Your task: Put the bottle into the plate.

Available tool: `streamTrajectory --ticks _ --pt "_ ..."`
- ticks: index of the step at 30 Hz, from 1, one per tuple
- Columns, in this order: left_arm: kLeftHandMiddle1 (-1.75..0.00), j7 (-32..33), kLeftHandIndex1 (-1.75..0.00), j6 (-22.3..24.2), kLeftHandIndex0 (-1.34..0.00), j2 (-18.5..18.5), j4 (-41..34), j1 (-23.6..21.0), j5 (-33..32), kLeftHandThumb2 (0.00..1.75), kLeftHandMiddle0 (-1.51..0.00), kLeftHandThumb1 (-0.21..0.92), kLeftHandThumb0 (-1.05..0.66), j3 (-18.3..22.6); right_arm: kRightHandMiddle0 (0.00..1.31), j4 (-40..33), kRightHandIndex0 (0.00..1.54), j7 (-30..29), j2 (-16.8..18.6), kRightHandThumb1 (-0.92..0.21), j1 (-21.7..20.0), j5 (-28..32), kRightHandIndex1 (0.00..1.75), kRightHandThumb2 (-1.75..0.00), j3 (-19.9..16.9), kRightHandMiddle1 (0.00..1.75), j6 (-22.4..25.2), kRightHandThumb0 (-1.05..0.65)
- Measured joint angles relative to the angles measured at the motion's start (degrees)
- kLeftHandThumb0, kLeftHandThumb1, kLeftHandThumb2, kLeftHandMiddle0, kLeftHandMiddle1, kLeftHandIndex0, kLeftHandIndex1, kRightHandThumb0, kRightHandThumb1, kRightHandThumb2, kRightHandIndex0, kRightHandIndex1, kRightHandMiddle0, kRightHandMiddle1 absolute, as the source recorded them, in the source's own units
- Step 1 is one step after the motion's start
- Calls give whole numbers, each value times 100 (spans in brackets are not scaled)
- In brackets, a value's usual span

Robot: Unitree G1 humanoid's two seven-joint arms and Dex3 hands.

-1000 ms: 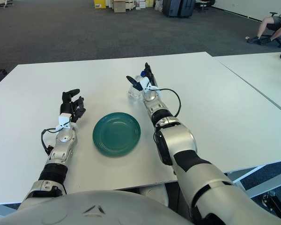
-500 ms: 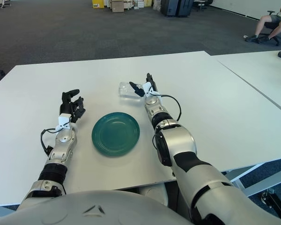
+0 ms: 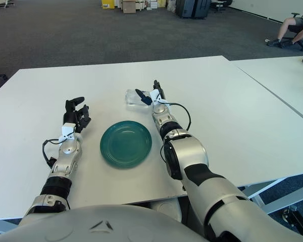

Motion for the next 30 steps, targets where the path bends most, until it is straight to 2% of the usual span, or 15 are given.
streamTrajectory --ticks 23,27,30 --pt "-55 -22 -110 -67 -13 4 145 -1 3 77 -44 92 -66 -17 0 3 0 39 -126 -92 16 -75 0 -35 105 0 54 -105" --pt "-55 -21 -110 -68 -13 6 174 -2 5 77 -44 92 -65 -23 0 5 0 36 -161 -92 15 -244 0 -37 274 0 20 -105" --pt "-55 -21 -110 -79 -13 7 206 -2 5 77 -44 92 -64 -28 0 6 0 31 -210 -92 -7 -488 0 -38 533 0 -6 -105"
